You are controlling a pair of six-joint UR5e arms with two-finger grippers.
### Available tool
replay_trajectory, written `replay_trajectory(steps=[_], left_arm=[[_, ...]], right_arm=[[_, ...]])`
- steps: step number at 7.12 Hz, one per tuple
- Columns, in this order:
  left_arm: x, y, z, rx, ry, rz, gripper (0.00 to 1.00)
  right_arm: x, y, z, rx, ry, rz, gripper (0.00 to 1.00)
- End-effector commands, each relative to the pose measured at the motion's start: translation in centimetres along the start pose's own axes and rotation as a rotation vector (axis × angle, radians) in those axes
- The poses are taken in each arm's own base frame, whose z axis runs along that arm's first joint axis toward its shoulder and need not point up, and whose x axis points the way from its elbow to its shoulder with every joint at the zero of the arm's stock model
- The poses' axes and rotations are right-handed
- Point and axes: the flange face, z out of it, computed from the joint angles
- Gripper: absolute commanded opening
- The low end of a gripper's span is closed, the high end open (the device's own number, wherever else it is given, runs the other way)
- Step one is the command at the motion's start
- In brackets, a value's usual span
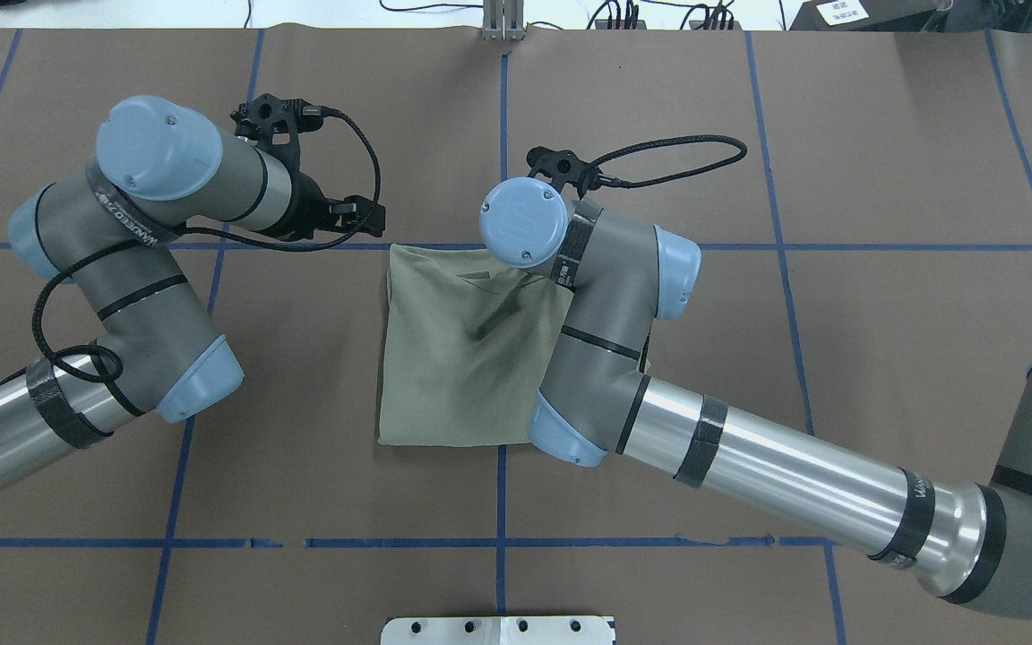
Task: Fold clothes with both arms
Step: 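Press and smooth the folded shirt top with the right gripper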
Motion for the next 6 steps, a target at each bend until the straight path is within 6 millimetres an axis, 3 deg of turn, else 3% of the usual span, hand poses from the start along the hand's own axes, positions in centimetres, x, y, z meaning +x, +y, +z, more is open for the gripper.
replay_trajectory(steps=[1,3,5,6], left_arm=[[-0.1,0.2,0.1,0.001,0.002,-0.002,1.00],[-0.6,0.3,0.3,-0.003,-0.004,-0.003,1.00],[-0.6,0.3,0.3,-0.003,-0.004,-0.003,1.00],[-0.6,0.3,0.3,-0.003,-0.004,-0.003,1.00]], right_arm=[[0.3,-1.8,0.0,0.032,0.007,0.009,0.00],[1.9,-4.1,1.0,0.083,0.087,0.014,0.00],[2.4,-4.0,1.4,0.106,0.131,0.005,0.00],[2.6,-3.7,1.8,0.106,0.139,-0.028,0.99]])
